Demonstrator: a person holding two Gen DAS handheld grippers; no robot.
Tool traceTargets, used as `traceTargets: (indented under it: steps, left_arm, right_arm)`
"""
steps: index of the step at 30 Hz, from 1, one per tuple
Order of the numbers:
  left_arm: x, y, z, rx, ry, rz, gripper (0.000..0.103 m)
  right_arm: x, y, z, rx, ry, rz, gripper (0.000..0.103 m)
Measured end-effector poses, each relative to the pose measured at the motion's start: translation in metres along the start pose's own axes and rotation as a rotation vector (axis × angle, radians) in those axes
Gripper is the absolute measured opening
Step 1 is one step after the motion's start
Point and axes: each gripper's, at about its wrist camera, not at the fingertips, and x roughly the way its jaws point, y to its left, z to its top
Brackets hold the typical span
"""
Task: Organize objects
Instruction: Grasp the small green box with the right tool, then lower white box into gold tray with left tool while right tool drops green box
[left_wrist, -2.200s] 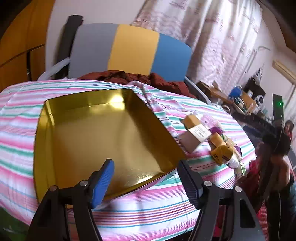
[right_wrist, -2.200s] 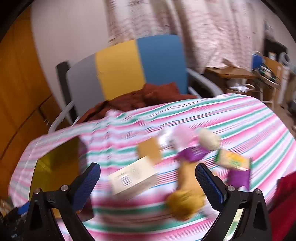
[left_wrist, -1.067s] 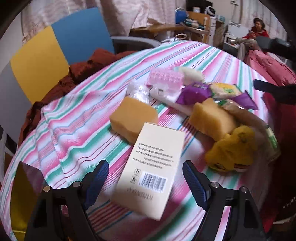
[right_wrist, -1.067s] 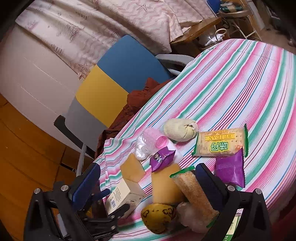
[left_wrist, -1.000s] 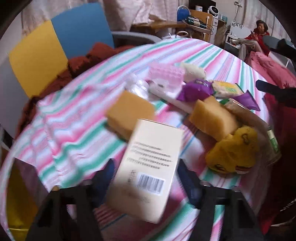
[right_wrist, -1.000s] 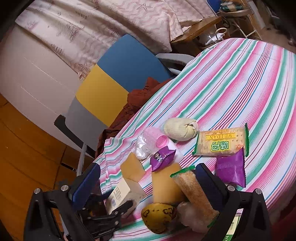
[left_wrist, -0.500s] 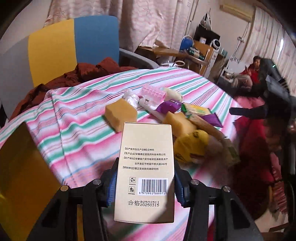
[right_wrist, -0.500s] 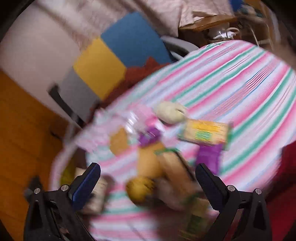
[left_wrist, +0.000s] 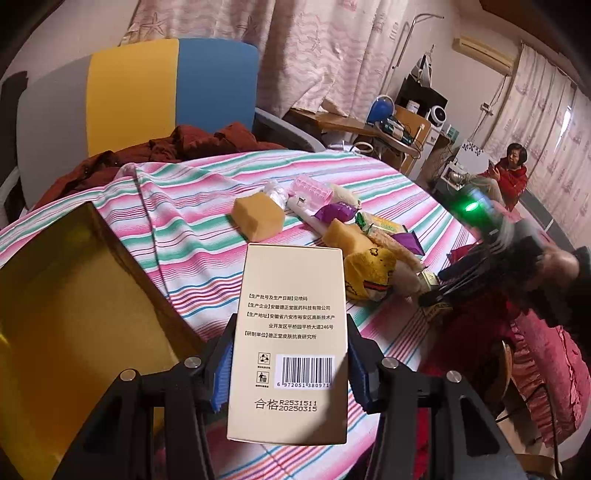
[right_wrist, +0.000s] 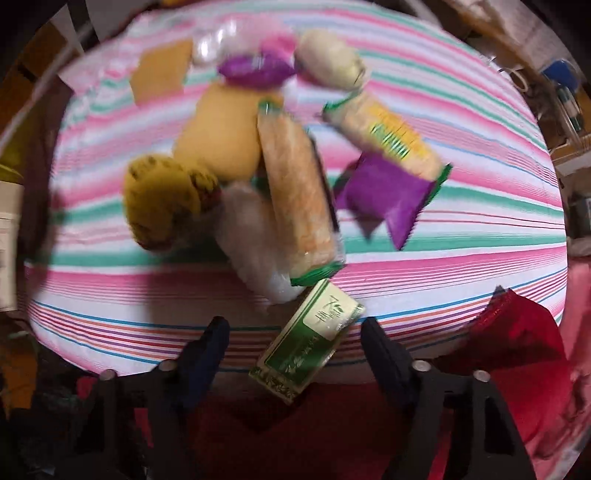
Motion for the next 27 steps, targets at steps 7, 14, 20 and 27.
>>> traceTargets:
  steps: [7,14,20,27]
  left_arm:
    - [-0.02,0.008,-0.01,-0.027,-0.036,0.009,0.051]
    - [-0.041,0.021,-0.018,-0.082,-0.089,0.025,0.051]
    - [-0.066,0.059,-0.034,-0.227,-0.134,0.126,0.051]
    - [-0.106,0.123,-0.067,-0.422,-0.166,0.401,0.051]
  right_arm:
    - [-0.006,-0.015,-0.007,0.033,-0.029,-0.096,0.038]
    - [-0.075,-0.04,-0.027,0.145,-0.29,-0.124,0.032]
    - [-0.119,0.035,-0.021,0.016,-0.547,0.054,0.031]
    - [-0.143,0.175,0.014,-0.22,-0.641,0.329,0.031]
